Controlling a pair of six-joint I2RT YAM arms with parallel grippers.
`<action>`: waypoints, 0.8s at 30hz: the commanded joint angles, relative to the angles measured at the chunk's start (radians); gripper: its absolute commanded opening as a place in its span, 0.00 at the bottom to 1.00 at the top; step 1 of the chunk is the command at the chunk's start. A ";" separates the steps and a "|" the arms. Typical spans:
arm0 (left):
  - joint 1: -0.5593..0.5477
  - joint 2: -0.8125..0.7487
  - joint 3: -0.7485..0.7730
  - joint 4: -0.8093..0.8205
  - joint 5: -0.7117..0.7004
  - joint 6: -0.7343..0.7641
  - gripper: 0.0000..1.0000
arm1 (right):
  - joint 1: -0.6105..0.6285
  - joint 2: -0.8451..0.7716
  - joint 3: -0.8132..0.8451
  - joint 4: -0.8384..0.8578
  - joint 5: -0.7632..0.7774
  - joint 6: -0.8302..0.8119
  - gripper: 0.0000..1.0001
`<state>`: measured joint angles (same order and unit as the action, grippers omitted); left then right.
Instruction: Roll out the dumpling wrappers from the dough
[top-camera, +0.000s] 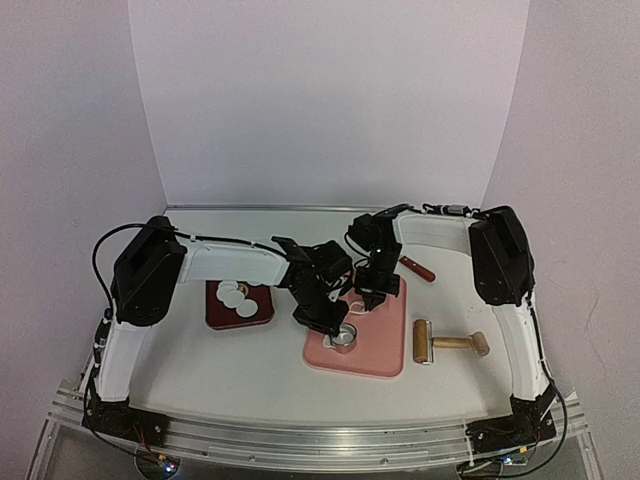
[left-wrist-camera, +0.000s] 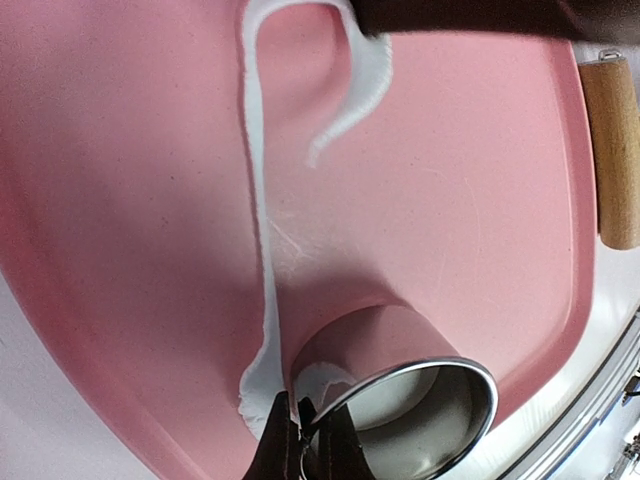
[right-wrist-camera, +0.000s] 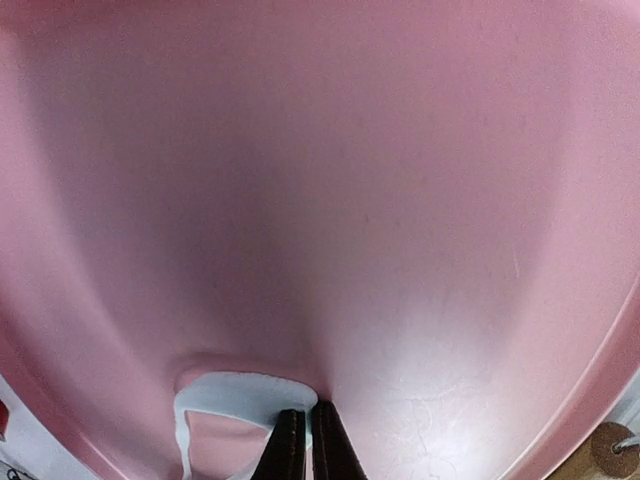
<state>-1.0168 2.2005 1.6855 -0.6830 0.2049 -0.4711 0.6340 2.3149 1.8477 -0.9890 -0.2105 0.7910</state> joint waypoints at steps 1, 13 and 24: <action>-0.021 0.025 0.026 -0.006 0.016 0.042 0.00 | -0.027 0.083 0.048 0.159 0.061 0.044 0.04; -0.021 0.044 0.069 -0.025 0.010 0.047 0.06 | -0.094 0.066 0.042 0.159 0.116 0.064 0.05; -0.020 0.037 0.111 -0.036 -0.034 0.042 0.27 | -0.128 -0.041 -0.021 0.158 0.102 -0.040 0.16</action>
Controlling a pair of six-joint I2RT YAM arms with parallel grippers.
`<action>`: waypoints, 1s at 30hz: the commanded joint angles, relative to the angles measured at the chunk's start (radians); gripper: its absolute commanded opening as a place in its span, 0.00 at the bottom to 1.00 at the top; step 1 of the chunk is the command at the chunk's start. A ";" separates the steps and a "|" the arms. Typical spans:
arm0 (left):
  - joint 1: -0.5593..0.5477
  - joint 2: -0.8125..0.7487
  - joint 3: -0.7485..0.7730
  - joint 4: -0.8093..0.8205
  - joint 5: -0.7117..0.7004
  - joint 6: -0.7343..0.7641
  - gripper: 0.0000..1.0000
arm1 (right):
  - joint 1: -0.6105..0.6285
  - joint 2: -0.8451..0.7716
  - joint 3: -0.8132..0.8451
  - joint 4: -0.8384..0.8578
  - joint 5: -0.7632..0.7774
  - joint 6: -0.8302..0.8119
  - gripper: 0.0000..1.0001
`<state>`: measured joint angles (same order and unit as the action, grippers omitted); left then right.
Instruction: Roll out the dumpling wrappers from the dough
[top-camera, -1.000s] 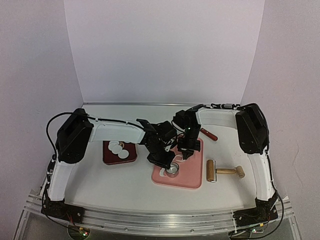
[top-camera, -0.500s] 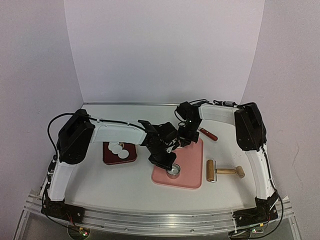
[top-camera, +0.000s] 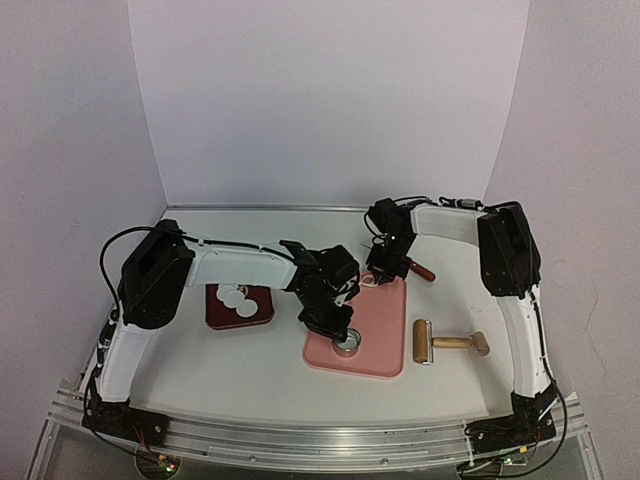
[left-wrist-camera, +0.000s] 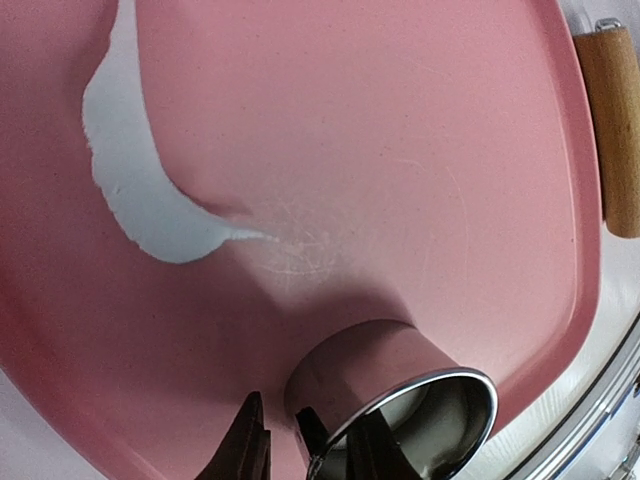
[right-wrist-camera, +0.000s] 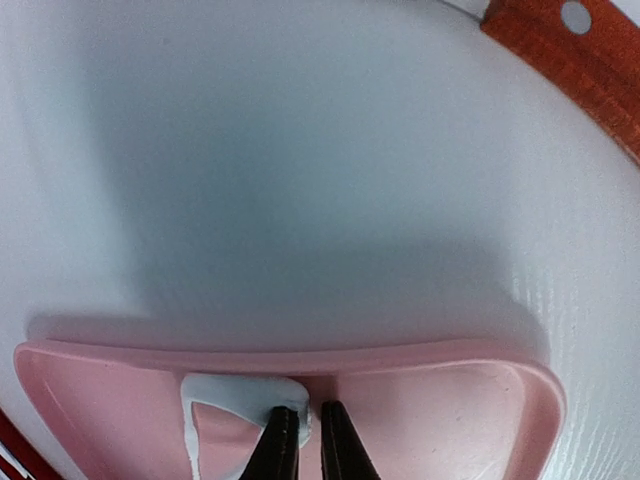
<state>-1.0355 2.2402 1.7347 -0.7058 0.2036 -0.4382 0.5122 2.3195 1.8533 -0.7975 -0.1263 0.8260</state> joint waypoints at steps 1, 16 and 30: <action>-0.001 -0.006 0.071 -0.015 -0.040 0.009 0.29 | -0.007 -0.056 -0.025 -0.034 0.003 -0.100 0.18; 0.000 -0.091 0.021 0.003 -0.097 -0.033 0.41 | -0.006 -0.399 -0.253 0.007 -0.112 -0.241 0.53; 0.066 -0.225 -0.015 0.197 0.013 -0.141 0.67 | -0.007 -0.430 -0.383 0.045 -0.150 -0.250 0.73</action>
<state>-0.9983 2.0957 1.7123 -0.6042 0.1659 -0.5306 0.5026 1.8965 1.4731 -0.7739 -0.2591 0.5965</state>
